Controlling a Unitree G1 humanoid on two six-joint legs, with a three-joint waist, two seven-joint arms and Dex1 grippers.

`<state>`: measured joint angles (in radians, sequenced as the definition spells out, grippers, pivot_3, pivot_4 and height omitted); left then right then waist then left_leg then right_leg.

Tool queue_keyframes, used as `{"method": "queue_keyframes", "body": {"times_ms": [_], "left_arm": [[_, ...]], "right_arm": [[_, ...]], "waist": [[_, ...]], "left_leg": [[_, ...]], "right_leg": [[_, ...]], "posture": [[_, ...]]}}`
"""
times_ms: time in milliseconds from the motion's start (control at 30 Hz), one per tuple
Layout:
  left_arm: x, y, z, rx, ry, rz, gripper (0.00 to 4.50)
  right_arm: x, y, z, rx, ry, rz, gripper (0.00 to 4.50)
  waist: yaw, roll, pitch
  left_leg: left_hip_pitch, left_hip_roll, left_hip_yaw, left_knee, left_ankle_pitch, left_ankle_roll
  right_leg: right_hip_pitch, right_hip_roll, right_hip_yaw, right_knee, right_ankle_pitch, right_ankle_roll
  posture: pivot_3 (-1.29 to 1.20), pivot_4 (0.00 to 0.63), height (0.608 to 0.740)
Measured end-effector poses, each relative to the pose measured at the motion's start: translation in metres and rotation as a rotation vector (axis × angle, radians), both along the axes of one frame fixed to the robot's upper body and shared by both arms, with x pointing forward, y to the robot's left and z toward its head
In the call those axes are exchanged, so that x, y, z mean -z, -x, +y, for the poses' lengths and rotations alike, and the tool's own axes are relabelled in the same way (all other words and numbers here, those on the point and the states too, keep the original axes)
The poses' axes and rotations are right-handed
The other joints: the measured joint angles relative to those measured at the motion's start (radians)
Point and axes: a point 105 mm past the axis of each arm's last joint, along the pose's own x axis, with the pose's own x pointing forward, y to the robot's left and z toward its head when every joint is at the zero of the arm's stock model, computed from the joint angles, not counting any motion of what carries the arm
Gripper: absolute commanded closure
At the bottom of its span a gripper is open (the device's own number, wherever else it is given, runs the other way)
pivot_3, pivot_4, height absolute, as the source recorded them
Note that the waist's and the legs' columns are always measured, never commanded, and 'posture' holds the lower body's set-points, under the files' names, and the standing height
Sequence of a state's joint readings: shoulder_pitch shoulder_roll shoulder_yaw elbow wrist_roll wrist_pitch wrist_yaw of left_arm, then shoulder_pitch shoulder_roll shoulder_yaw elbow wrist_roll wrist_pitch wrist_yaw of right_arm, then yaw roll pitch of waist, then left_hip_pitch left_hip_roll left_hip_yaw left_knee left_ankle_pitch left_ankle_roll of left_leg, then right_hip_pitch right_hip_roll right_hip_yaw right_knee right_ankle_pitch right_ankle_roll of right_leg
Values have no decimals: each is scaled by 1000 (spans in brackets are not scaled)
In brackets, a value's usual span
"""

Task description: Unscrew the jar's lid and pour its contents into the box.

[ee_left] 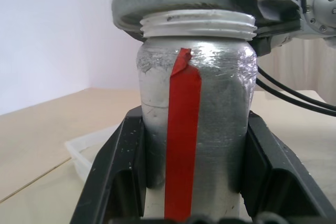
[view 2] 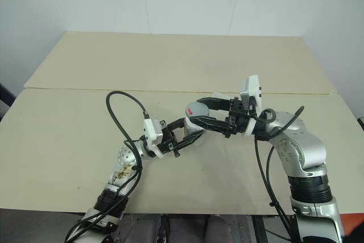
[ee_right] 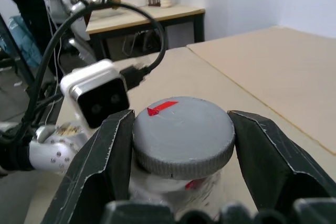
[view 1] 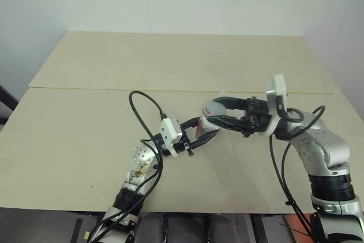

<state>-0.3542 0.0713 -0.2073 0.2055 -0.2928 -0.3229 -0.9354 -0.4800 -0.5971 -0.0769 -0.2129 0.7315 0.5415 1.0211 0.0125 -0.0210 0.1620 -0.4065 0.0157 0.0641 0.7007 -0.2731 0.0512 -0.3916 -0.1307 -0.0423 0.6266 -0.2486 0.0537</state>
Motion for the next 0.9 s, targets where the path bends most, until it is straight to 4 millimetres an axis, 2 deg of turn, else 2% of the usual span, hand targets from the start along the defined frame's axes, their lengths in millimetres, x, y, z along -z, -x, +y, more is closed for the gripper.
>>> {"method": "queue_keyframes", "body": {"times_ms": [100,200,267,400,567,700,900], "left_arm": [[0,1,-1,6,1,1,2595],[0,0,0,3,4,1,2595],[-1,-2,3,-12,8,1,2595],[-3,-10,12,-63,3,-3,2595],[-13,-22,18,-114,7,-24,2595],[-16,-30,24,-139,-10,-33,2595],[-19,-39,33,-183,-18,-44,2595]], "right_arm": [[-14,-5,-12,71,-35,-42,1736],[-13,-9,-31,183,-39,-76,1736],[-2,-10,-51,297,-17,-77,1736],[33,-6,-94,571,58,2,1736],[72,4,-123,774,239,103,1736],[96,7,-130,835,352,185,1736],[114,7,-126,851,417,257,1736]], "waist": [[2,0,0],[7,0,0],[12,0,0],[14,0,0],[9,0,0],[-4,1,0],[0,1,0]], "left_leg": [[0,0,0,0,0,0],[0,0,0,0,0,0],[-1,0,0,0,0,1],[0,-1,1,0,0,0],[1,-1,0,0,0,0],[2,-1,1,0,0,0],[1,-1,0,0,0,1]], "right_leg": [[0,0,0,0,0,0],[1,0,0,0,0,0],[1,0,0,0,0,0],[1,0,0,0,0,0],[1,0,1,-1,0,0],[1,0,1,-1,0,0],[1,0,1,-2,0,0]], "posture": [[0,150,740],[0,150,740],[0,150,740],[0,150,740],[0,150,740],[0,150,740],[0,150,740]]}}
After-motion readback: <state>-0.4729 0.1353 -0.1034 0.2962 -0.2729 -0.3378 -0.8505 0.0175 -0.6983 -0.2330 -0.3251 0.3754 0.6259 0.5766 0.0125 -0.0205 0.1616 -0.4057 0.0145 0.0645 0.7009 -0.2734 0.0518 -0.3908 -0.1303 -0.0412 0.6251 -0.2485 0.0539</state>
